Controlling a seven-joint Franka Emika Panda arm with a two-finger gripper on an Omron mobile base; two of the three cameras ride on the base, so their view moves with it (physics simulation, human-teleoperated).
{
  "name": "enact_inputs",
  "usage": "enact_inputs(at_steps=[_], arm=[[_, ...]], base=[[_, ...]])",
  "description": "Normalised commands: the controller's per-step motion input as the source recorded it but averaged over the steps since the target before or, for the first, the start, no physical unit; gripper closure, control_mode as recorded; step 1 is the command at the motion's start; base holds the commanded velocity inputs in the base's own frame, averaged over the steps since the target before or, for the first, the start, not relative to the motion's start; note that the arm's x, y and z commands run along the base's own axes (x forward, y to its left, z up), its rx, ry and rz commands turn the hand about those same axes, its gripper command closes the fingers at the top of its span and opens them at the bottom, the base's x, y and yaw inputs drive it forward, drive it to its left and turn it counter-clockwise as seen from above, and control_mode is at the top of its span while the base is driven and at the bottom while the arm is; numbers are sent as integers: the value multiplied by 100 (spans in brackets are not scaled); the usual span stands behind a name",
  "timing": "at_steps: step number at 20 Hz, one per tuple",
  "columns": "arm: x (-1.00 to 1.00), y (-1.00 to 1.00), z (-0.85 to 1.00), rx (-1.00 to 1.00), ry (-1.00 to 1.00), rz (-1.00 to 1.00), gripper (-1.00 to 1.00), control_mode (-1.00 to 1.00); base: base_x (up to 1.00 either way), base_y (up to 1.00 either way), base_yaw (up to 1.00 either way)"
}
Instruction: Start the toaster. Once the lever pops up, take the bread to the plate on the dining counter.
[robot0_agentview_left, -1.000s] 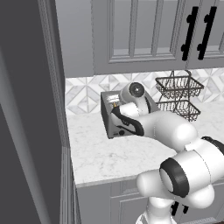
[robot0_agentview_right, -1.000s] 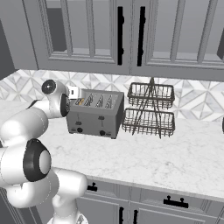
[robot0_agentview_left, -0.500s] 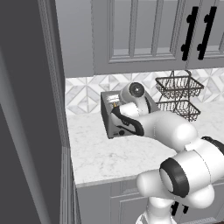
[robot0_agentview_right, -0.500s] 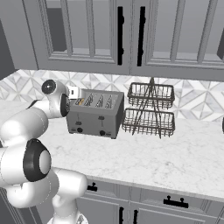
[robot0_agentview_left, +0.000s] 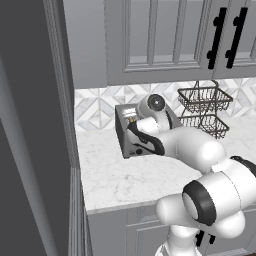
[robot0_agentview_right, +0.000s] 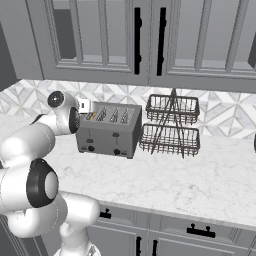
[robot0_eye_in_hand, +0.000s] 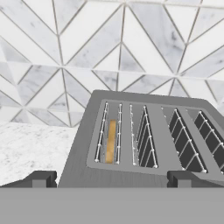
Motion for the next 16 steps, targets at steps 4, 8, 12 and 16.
enact_inputs(at_steps=[4, 8, 12, 16], arm=[[0, 0, 0, 0, 0, 0, -100, -100], [0, 0, 0, 0, 0, 0, -100, -100], [0, 0, 0, 0, 0, 0, -100, -100], [0, 0, 0, 0, 0, 0, -100, -100]], base=[[0, 0, 0], [0, 0, 0], [0, 0, 0], [0, 0, 0]])
